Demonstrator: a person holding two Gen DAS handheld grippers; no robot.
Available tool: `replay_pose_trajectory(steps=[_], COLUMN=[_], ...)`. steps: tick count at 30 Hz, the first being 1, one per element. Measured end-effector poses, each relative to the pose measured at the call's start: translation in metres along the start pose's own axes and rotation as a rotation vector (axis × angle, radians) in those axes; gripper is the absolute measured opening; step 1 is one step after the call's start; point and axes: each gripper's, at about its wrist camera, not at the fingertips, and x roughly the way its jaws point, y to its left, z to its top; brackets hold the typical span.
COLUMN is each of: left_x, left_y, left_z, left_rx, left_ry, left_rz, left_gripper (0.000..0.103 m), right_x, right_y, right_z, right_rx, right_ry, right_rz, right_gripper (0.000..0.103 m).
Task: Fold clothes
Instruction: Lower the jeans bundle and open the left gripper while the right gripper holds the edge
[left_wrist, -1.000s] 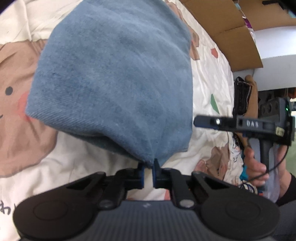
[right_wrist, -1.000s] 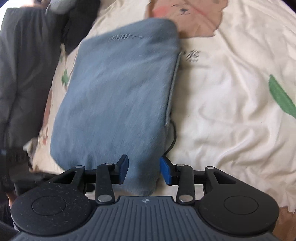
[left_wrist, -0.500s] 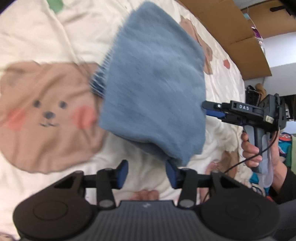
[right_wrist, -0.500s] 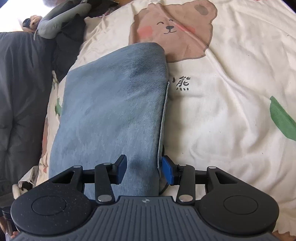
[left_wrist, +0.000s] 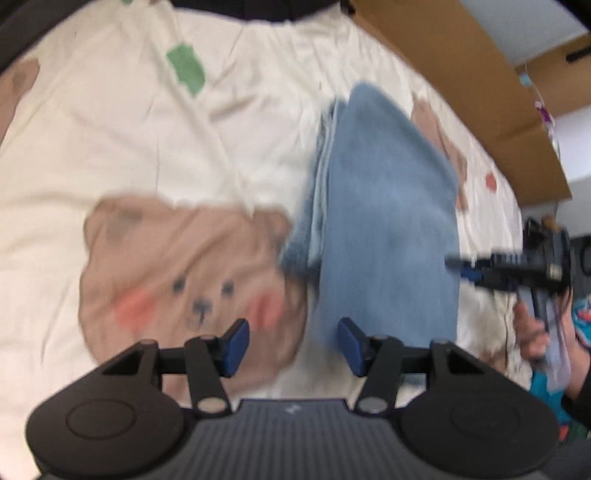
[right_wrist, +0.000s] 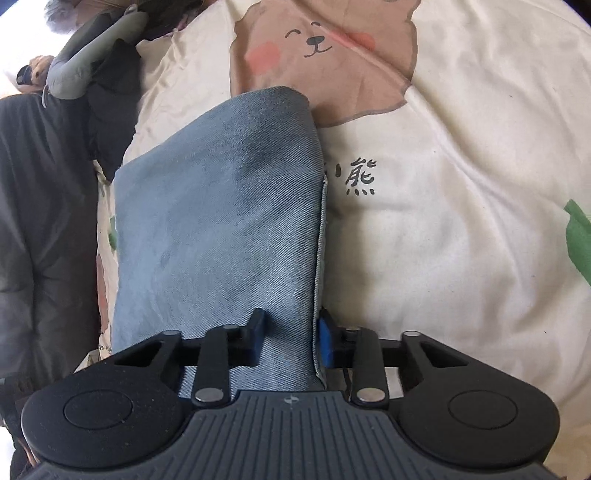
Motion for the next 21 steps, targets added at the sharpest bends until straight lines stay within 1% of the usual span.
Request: replay_pose_trajectory(steps=[3,7,9,11,14,18,21], left_x=[0.004,0.015,0.019,0.024,0.035,0.051,0.063], left_y=[-0.001,-0.004,-0.008,-0.011,-0.011,-0.013,-0.014], left_z=[0.022,0.041,0.048,0.053,0.059,0.066,0.070], left_rx=[0.012,0.026,0.039,0.047,0.040,0.040,0.038], left_ry=[-0.065,-0.095,-0.098,-0.098,-0.084,-0.061,-0.048], left_rz=[-0.027,-0.043,-0.049,-0.053,-0.062,-0.063,-0.080], left_gripper=[0.056,0.057,0.060,0.060,0.064,0.064,0.064], right_x=[-0.003,-0.005,-0.007,-0.009,-0.012,-0.021,-0.027], right_y=[0.005,0.010,0.012,0.014,0.021,0.026,0.030], right_z=[0.000,0.002,0.001,0.001,0.001,0.000,-0.001], right_rx=[-0.014,-0.022,-0.023,-0.022,-0.037,-0.043,-0.069], right_ry=[0.003,0.007,0.004,0.000,-0.007,-0.014,-0.023], right_rz=[-0.015,-0.028,-0.027,-0.026,-0.039,-0.037,-0.039], right_gripper=[0.023,0.021,0.020,0.019,0.018,0.017,0.017])
